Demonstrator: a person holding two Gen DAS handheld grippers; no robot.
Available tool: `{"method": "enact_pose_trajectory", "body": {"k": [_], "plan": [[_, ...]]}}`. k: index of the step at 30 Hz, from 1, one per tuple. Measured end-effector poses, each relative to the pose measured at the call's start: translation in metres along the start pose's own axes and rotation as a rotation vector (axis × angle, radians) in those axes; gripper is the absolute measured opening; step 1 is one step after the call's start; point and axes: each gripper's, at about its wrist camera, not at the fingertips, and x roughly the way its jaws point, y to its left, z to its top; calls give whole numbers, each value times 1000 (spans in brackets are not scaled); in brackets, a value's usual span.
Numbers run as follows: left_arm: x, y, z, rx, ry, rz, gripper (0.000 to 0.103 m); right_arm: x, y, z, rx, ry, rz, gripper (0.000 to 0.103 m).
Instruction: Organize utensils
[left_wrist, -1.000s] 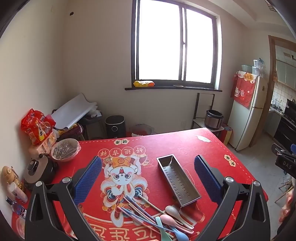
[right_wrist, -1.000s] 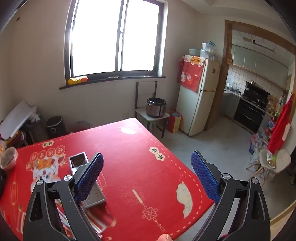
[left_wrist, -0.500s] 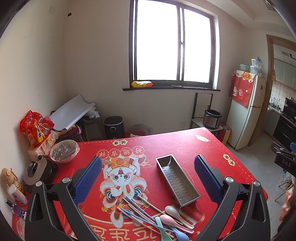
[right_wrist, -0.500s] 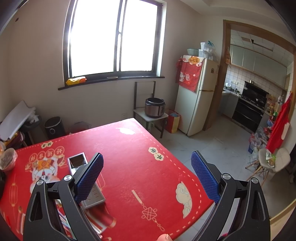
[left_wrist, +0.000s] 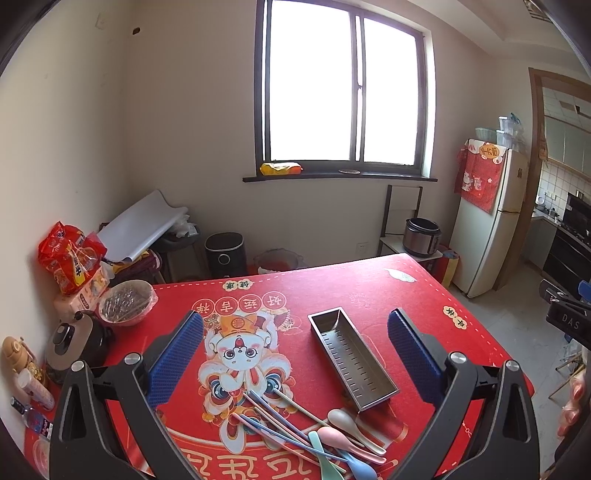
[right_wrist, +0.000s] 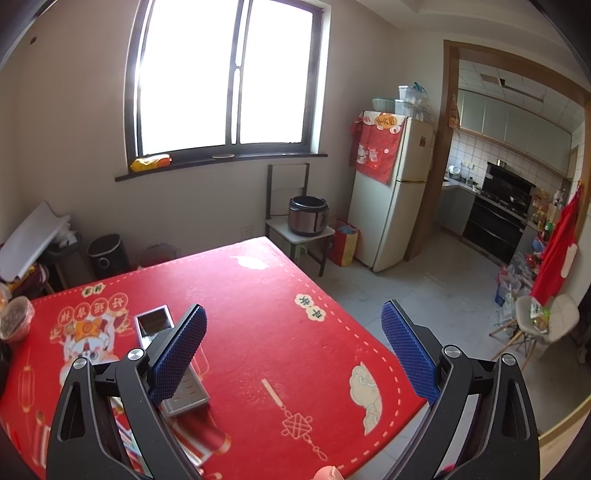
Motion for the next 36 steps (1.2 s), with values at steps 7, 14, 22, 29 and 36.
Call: {"method": "enact_pose_trajectory", "body": {"k": [7,14,22,29,36], "plan": [[-5,-2,-1,5,-5,-7,98,0,-1,0,2,-2,-1,92],[-8,-5,-2,7,-10,-10,98,-5,-6,1,6,-5,-1,92],[-13,-4,-1,10,-16,-11,98,-8,-12,4,16,-12,-3,92],[-13,-2,-1,7,-19,-14,98,-12,-11,0,12,-19,-2,92],[-15,-1,-1,5,-24,-19,98,-14,-10,0,13,-21,-8,92]]}}
